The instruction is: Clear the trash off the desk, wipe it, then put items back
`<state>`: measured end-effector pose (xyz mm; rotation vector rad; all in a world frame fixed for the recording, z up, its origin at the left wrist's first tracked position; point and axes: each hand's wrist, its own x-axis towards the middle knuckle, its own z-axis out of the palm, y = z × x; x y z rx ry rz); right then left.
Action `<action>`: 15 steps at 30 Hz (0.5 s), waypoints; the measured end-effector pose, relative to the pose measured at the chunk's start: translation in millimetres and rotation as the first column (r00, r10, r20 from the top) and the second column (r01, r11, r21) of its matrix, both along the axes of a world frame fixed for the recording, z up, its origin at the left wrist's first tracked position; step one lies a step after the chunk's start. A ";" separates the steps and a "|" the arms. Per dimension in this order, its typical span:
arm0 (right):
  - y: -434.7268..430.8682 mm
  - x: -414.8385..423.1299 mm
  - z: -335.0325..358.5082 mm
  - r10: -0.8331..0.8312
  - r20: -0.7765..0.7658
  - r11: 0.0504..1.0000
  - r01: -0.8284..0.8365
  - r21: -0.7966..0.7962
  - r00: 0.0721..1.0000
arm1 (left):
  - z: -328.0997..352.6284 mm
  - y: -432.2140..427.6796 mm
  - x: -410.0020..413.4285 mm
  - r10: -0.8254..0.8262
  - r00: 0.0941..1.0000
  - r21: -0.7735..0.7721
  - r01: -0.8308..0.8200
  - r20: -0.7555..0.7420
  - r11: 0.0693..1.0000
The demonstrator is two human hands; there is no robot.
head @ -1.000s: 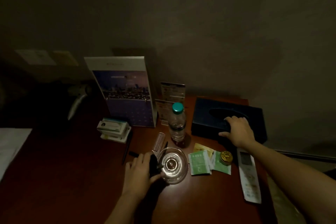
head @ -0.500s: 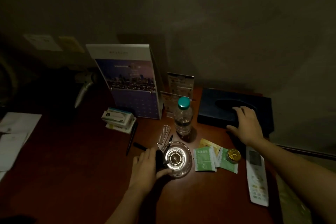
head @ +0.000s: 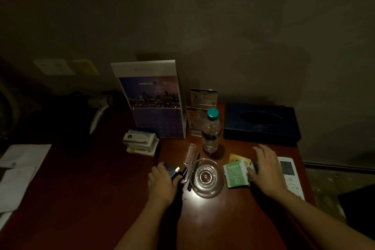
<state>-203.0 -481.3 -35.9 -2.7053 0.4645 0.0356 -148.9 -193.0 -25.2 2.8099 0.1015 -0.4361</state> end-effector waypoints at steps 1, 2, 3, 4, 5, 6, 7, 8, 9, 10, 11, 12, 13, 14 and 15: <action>6.1 -0.7 -0.3 -0.007 -0.001 1.000 0.007 0.000 1.000 | -0.2 1.3 6.2 0.018 1.000 -0.041 -0.018 0.002 0.999; 13.1 -1.0 -0.7 -0.028 0.002 1.000 0.028 0.013 1.000 | -0.3 3.0 12.9 0.038 0.999 -0.074 -0.037 0.005 0.997; 20.3 -0.3 -0.5 -0.057 0.011 0.998 0.057 0.027 0.998 | -0.5 4.3 20.9 0.060 0.998 -0.110 -0.059 0.010 0.992; 27.2 0.6 -0.7 -0.089 0.012 0.995 0.089 0.039 0.996 | -1.8 5.4 28.4 0.087 0.996 -0.154 -0.085 0.004 0.984; 33.9 0.8 -1.2 -0.113 0.002 0.993 0.113 0.039 0.994 | -4.5 6.7 34.5 0.107 0.994 -0.196 -0.106 -0.008 0.975; 40.0 0.7 -1.7 -0.129 -0.003 0.991 0.129 0.038 0.992 | -7.4 7.8 39.1 0.109 0.994 -0.229 -0.111 -0.019 0.967; 45.4 0.5 -1.8 -0.138 0.001 0.990 0.138 0.030 0.990 | -9.9 9.2 43.5 0.086 0.996 -0.249 -0.089 -0.020 0.964; 49.7 0.8 -1.3 -0.147 0.012 0.989 0.147 0.029 0.989 | -13.1 10.7 48.3 0.048 0.999 -0.259 -0.050 -0.014 0.965; 53.4 2.3 0.0 -0.151 0.014 0.988 0.151 0.026 0.988 | -17.7 12.4 55.1 0.006 1.000 -0.262 -0.006 0.000 0.965; 57.2 3.9 0.1 -0.160 0.009 0.987 0.160 0.024 0.987 | -21.6 14.5 62.6 -0.022 1.000 -0.263 0.027 0.020 0.964; 60.3 4.6 -0.4 -0.169 0.003 0.985 0.169 0.020 0.986 | -25.9 16.0 69.8 -0.034 0.999 -0.262 0.041 0.031 0.964; 61.9 4.9 -1.3 -0.186 0.000 0.982 0.186 0.023 0.983 | -28.5 15.9 76.9 -0.027 0.999 -0.259 0.037 0.040 0.965; 62.3 5.4 -3.1 -0.205 0.000 0.979 0.205 0.025 0.979 | -32.3 15.0 84.3 -0.011 0.998 -0.256 0.024 0.054 0.966; 63.4 5.8 -3.2 -0.222 -0.001 0.975 0.222 0.030 0.975 | -34.1 13.2 90.1 0.003 0.998 -0.242 0.011 0.059 0.970; 64.2 6.6 -3.0 -0.232 -0.002 0.972 0.232 0.023 0.973 | -36.7 10.8 96.1 0.006 0.998 -0.219 0.009 0.069 0.976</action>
